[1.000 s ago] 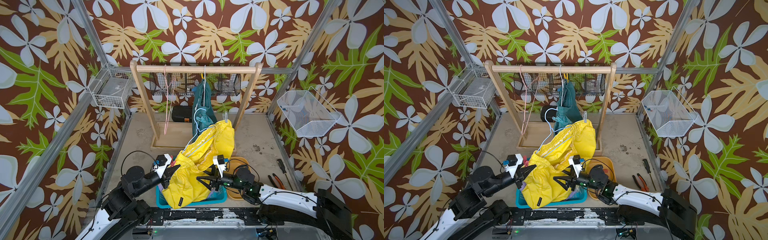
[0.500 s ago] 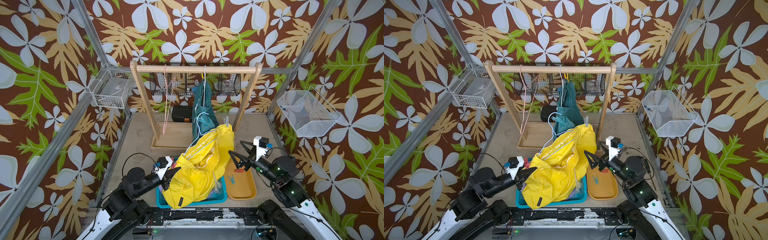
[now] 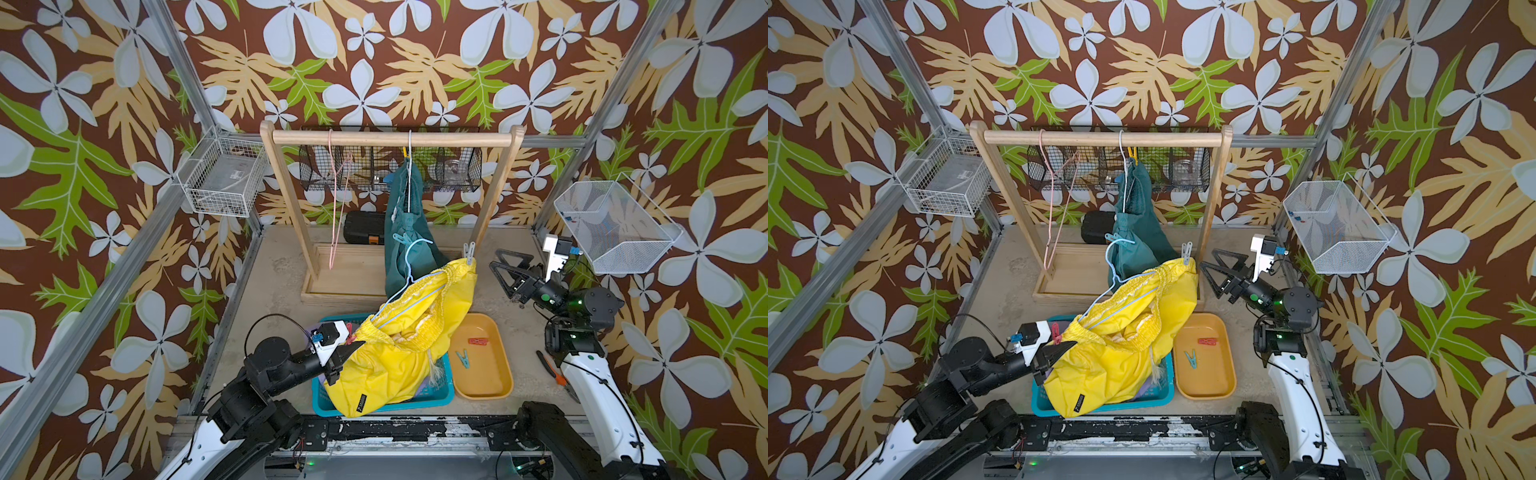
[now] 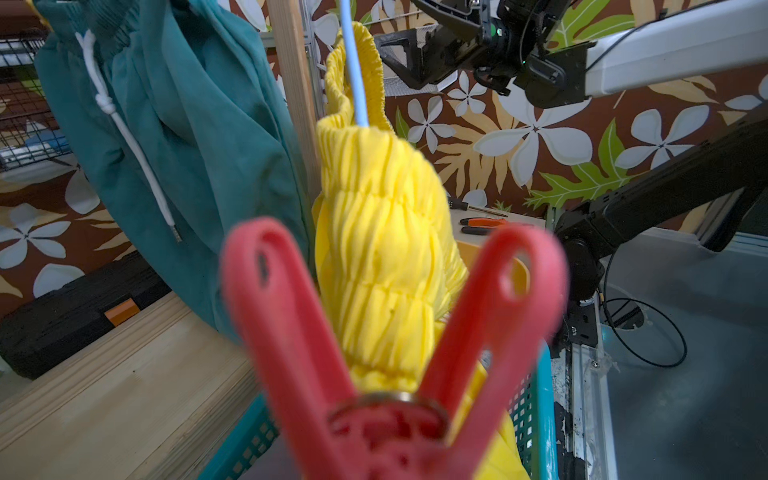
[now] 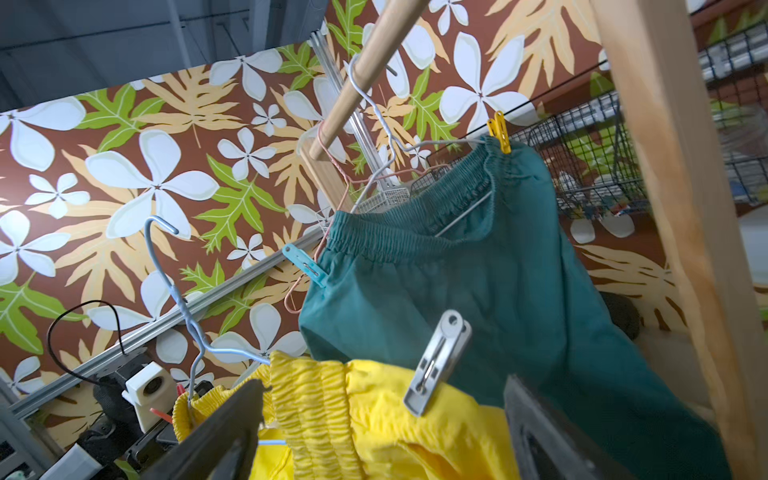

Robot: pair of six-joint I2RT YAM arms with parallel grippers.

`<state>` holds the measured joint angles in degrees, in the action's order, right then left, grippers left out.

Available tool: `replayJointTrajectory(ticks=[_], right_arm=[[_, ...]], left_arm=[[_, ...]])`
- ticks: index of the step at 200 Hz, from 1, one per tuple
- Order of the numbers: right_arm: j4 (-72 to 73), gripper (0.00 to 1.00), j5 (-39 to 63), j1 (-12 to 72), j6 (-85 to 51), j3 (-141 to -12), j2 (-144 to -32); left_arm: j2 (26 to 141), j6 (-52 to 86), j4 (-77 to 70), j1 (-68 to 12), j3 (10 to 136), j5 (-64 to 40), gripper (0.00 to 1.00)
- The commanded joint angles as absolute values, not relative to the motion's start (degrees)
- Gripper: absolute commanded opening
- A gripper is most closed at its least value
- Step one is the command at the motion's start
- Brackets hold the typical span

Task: Remove the clothespins securing shorts to the hanger
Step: Remove the clothespin from the hanger.

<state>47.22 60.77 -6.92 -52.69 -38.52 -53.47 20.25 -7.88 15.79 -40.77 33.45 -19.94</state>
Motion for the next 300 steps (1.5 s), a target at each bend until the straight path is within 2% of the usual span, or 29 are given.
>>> replayJointTrajectory(ticks=[1, 45, 65, 221, 300], right_arm=[[60.43, 0.89, 66.72, -7.95, -58.31, -38.98, -57.55], [104.01, 0.85, 73.60, -14.39, -90.07, -38.18, -69.30], [104.15, 0.82, 74.33, -14.41, -89.35, -37.85, -69.99], [104.06, 0.79, 75.70, -10.64, -87.72, -37.53, -67.72], [104.06, 0.69, 75.84, -9.01, -87.54, -38.04, -66.71]], left_arm=[[19.22, -11.37, 10.82, -40.76, 32.96, -23.93, 0.00], [18.20, -14.54, 11.86, -40.74, 32.74, -22.05, 0.00], [18.02, -15.83, 11.87, -40.74, 32.61, -22.04, 0.00], [20.21, -21.85, 11.78, -40.71, 34.63, -26.41, 0.00], [20.48, -21.84, 11.86, -40.78, 34.58, -27.57, 0.00]])
